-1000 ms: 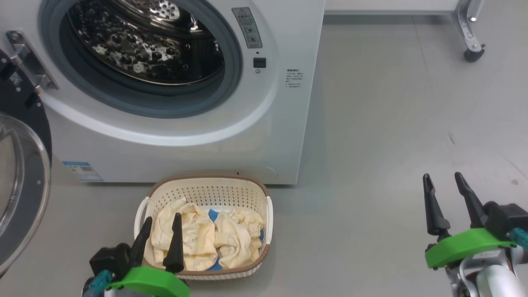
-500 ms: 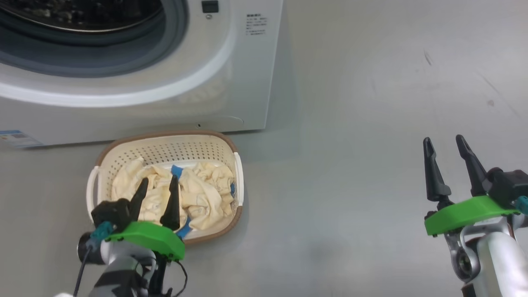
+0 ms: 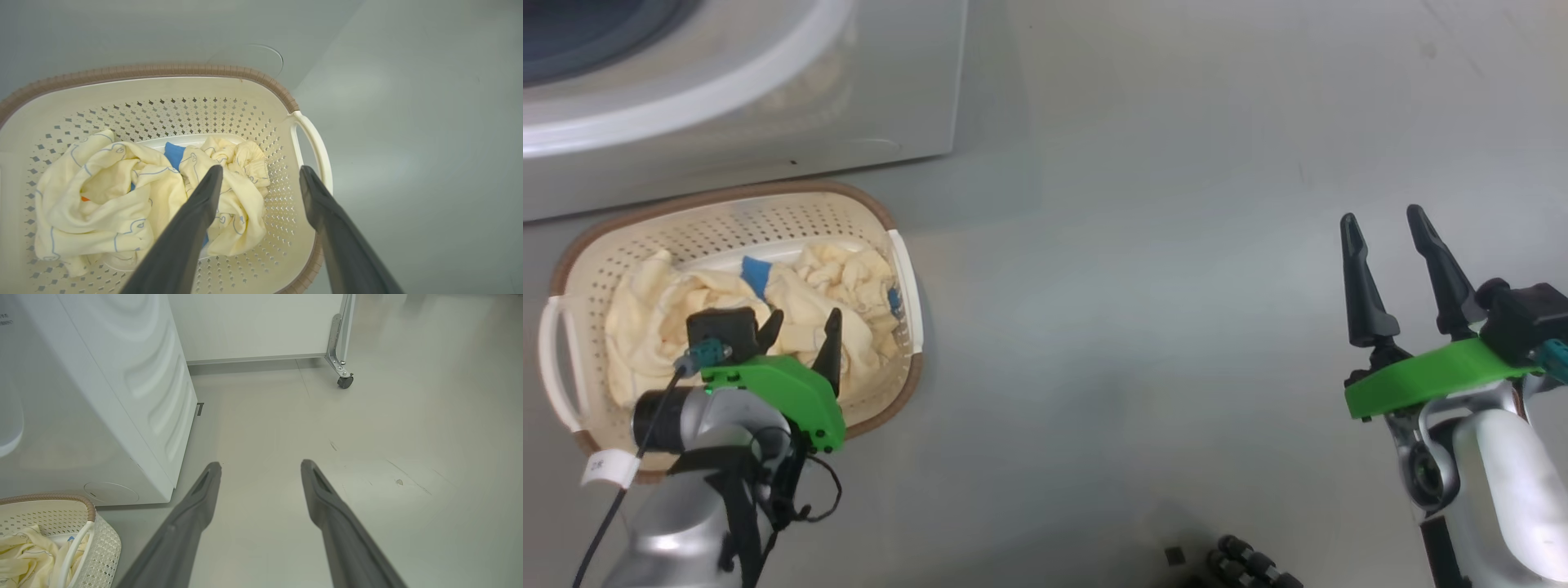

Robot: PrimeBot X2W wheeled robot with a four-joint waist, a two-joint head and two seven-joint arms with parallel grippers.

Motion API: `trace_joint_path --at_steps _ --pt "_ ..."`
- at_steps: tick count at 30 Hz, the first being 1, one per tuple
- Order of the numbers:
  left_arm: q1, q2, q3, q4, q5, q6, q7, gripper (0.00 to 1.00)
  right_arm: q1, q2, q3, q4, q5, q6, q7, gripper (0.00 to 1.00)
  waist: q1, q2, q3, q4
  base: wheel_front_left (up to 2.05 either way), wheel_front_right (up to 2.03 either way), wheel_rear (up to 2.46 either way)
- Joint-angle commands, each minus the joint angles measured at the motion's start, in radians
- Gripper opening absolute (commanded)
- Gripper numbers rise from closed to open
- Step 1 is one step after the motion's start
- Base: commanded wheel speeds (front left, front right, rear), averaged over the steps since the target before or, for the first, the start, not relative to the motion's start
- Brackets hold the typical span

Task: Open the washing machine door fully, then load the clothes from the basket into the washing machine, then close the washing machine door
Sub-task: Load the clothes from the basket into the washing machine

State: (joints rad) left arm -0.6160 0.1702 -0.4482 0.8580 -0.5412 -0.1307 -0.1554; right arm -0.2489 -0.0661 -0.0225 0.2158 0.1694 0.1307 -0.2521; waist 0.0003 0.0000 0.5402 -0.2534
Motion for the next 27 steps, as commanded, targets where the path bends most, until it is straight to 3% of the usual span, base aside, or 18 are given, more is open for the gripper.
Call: trace_joint_path --at_steps 1,15,27 --pt "-0.023 0.039 0.004 0.007 -0.014 0.000 0.009 1.00 -0.012 -0.004 0.023 -0.032 0.011 0.000 -0.010 1.00 -0.0003 0.0000 0.062 -0.054 0.00 0.00 0.00" --pt "-0.211 0.121 -0.070 0.279 -0.122 0.000 0.135 1.00 -0.043 0.014 0.084 -0.041 0.050 0.000 -0.010 1.00 -0.0003 0.0000 0.214 -0.201 0.00 0.00 0.00" --pt "-0.347 0.107 -0.098 0.410 -0.134 0.032 0.238 1.00 -0.022 0.016 0.081 -0.082 0.089 0.000 -0.010 1.00 -0.0003 0.0000 0.296 -0.196 0.00 0.00 0.00"
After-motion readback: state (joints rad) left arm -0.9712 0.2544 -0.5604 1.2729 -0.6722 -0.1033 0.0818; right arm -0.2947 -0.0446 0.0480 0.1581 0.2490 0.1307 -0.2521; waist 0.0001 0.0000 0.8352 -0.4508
